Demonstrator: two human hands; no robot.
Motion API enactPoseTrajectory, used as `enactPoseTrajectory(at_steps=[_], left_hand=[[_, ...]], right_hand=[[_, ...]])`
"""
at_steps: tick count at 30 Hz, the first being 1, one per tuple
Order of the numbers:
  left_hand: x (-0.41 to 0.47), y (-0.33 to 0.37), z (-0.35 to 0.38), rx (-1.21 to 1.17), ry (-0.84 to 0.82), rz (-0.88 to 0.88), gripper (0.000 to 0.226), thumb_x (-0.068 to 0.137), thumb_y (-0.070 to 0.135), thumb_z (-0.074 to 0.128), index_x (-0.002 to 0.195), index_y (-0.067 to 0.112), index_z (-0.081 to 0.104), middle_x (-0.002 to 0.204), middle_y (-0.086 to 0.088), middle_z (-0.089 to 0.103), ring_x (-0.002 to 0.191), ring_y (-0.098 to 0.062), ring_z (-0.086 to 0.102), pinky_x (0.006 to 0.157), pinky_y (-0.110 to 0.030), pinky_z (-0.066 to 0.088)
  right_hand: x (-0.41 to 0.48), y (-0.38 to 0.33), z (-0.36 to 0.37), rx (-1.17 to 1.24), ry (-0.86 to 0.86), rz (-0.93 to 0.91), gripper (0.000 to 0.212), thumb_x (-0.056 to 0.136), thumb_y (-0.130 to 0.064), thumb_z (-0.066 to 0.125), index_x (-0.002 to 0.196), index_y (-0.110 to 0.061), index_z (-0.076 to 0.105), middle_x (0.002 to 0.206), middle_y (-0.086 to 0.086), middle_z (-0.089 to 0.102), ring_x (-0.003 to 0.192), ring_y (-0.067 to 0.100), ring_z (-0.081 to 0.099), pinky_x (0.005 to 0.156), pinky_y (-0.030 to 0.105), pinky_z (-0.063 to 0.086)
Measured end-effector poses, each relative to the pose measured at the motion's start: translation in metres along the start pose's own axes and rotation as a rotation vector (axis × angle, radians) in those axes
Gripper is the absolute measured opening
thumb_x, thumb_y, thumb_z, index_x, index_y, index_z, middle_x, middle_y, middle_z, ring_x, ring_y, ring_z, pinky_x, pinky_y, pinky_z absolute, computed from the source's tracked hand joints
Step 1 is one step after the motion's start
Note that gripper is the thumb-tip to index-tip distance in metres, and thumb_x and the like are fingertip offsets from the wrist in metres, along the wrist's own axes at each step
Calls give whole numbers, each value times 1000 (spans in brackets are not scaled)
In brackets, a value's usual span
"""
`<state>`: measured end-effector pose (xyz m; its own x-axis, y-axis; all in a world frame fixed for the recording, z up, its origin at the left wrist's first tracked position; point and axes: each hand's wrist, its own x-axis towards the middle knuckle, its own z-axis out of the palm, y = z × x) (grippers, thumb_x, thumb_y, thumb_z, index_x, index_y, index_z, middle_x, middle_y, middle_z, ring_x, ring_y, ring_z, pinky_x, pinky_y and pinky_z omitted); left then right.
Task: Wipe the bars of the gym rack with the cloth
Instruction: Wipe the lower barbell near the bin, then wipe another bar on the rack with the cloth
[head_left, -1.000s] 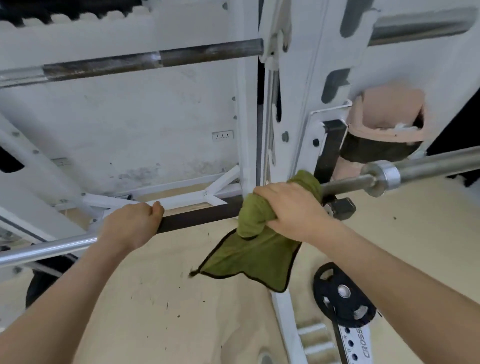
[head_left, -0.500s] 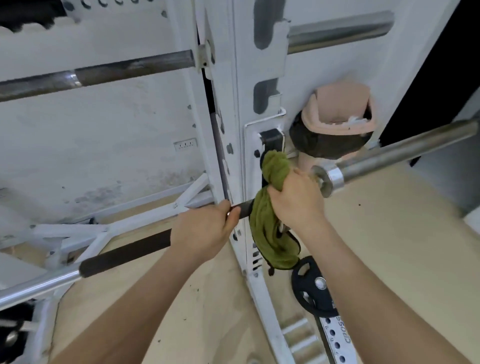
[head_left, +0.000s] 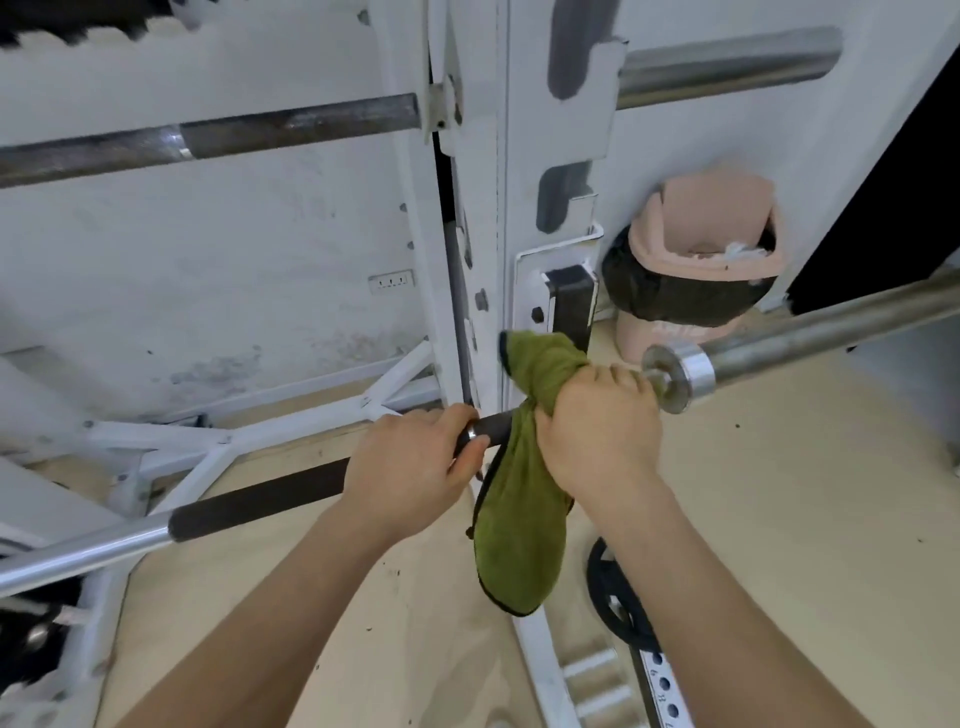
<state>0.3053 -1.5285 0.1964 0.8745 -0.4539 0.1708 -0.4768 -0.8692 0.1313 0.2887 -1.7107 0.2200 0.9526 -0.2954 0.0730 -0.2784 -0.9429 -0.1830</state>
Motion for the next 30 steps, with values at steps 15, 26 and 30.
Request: enactPoseTrajectory(at_steps=[15,26,30], left_hand=[[-105,-95,-47,7,-37,-196,30,85,27,52,115,27,55,101,9,62,93,-18,57,89,-29,39],[-241,-184,-119,-826,330,-555,35,84,44,68,114,45,52,80,9,62,77,-9,62,73,-39,53],[-282,-233,-135,-936,243,-602,31,71,58,69,89,33,68,58,7,50,56,-10,46,59,-35,42]], right_hand=[[-66,-146,27,363,-34,-420,15,83,-31,56,70,-28,50,68,-10,60,69,19,60,83,37,42],[-146,-335,-9,1601,-692,124,15,83,-31,72,85,-17,67,67,-2,61,61,13,60,68,37,52],[-163,-384,-19,1641,-681,5,13,85,-24,70,94,-17,65,71,-3,59,66,12,58,68,33,48]])
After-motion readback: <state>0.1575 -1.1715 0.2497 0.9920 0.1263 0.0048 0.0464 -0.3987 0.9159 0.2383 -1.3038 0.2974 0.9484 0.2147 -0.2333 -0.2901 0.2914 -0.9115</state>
